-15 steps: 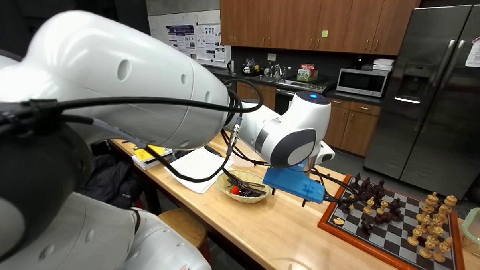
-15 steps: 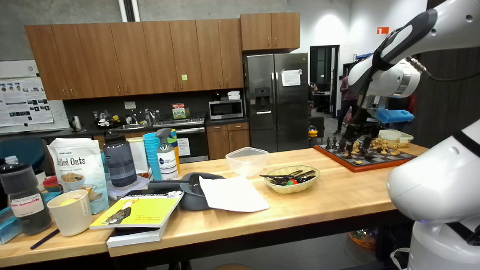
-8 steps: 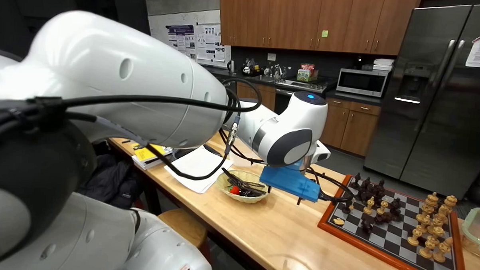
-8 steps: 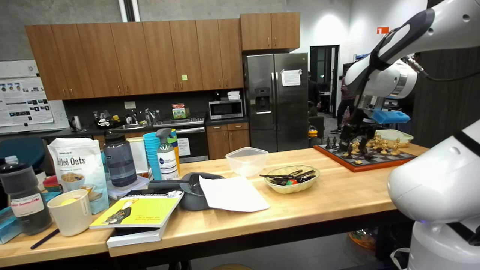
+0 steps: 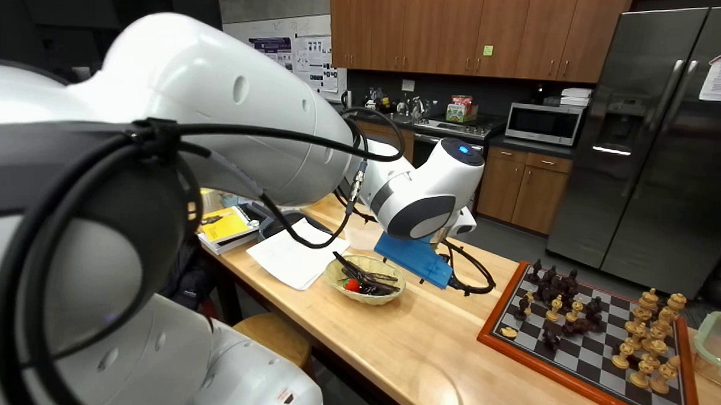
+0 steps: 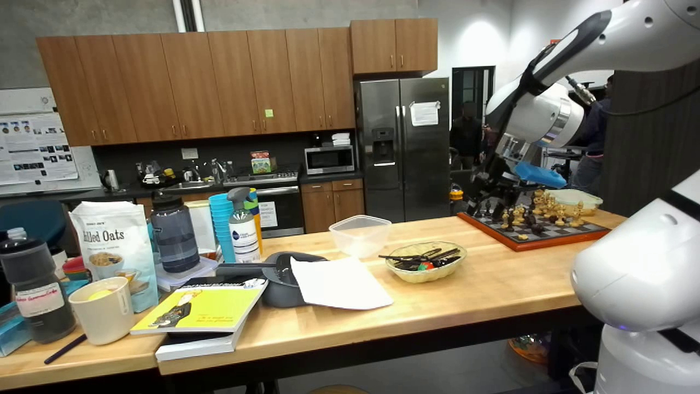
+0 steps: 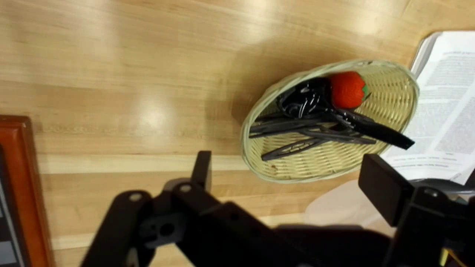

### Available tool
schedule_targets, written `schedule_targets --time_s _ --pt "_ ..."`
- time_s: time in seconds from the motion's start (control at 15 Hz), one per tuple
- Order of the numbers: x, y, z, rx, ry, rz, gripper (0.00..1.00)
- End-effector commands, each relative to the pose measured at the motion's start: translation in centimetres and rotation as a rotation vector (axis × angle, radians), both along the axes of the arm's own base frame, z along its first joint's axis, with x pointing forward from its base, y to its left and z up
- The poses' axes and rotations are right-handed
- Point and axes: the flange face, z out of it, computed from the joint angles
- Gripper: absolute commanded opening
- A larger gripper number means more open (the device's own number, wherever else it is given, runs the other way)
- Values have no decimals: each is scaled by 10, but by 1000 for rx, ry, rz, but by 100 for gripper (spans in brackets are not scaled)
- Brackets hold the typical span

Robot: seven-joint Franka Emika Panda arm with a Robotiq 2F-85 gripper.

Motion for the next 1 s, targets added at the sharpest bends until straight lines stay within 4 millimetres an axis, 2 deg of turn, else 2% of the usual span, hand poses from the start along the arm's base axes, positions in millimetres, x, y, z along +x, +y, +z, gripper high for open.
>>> schedule_targets --time_s 0.0,0.2,0.47,0.67,0.93 --pt "34 4 -7 -14 -48 -95 100" --pt "56 13 -22 -65 -81 -182 100" --pt "79 31 -54 -175 -62 -252 100" --pt "87 44 -73 -262 0 -199 100" --pt "94 49 -85 -332 50 -100 100"
